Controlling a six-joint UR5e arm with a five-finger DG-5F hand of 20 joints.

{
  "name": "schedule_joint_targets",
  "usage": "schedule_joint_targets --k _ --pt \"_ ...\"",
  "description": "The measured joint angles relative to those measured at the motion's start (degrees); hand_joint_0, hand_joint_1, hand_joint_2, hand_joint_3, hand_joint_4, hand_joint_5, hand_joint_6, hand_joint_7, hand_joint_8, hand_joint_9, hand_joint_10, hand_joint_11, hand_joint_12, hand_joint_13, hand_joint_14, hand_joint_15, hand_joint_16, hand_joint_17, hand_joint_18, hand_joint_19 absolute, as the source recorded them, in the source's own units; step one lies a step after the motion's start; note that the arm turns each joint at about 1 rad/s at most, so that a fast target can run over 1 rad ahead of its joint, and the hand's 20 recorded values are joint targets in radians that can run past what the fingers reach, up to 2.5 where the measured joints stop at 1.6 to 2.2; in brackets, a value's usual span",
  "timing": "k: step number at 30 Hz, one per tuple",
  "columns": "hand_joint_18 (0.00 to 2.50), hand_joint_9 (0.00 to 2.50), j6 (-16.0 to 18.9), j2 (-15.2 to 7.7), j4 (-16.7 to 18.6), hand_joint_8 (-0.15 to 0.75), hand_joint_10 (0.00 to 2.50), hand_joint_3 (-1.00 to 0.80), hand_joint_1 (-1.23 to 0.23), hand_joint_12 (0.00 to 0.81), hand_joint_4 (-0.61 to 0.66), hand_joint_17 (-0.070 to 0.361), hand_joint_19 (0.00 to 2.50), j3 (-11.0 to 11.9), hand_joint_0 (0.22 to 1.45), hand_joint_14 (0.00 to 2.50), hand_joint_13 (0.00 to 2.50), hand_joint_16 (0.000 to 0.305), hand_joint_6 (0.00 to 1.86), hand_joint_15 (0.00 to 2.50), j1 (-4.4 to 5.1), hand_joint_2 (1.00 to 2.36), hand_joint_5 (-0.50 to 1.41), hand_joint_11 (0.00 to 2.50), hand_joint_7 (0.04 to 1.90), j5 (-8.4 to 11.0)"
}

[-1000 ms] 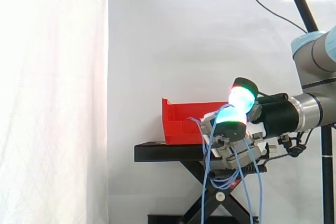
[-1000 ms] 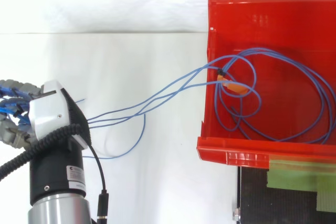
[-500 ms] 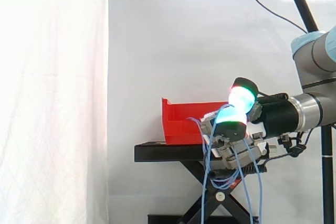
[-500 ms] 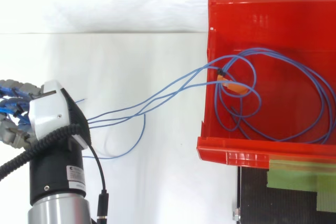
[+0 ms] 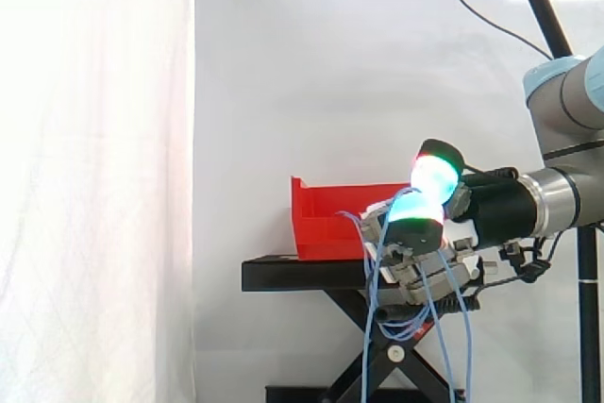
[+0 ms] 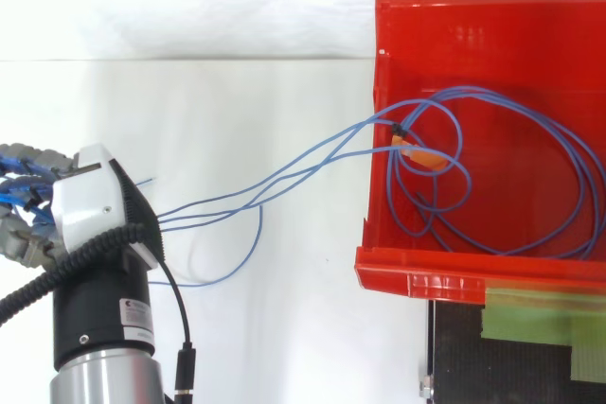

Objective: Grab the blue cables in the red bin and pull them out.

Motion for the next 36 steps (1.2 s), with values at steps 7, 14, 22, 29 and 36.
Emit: schedule_joint_targets --k 7,14,22,29,36 --pt "1.3 1.23 0.0 0.0 0.0 0.245 0.03 -1.0 -0.94 0.291 0.05 0.089 1.78 0.0 0.96 2.0 1.2 0.04 0.23 1.43 0.01 1.0 0.98 1.08 0.92 0.0" --pt "1.3 1.24 0.0 0.0 0.0 0.243 0.03 -1.0 -0.94 0.283 0.05 0.089 1.78 0.0 0.96 2.01 1.19 0.039 0.23 1.4 0.01 1.0 0.98 1.09 0.92 0.0" --pt "1.3 1.23 0.0 0.0 0.0 0.246 0.03 -1.0 -0.94 0.291 0.05 0.089 1.78 0.0 0.96 2.0 1.19 0.039 0.23 1.42 0.0 1.0 0.98 1.08 0.93 0.0" --pt "1.3 1.23 0.0 0.0 0.0 0.249 0.03 -1.0 -0.94 0.29 0.05 0.088 1.78 0.0 0.96 2.01 1.19 0.039 0.23 1.4 -0.01 1.0 0.98 1.08 0.93 0.0" --pt "1.3 1.23 0.0 0.0 0.0 0.246 0.03 -1.0 -0.94 0.29 0.06 0.089 1.78 0.0 0.96 2.01 1.2 0.04 0.22 1.4 -0.02 1.0 0.98 1.08 0.93 0.01"
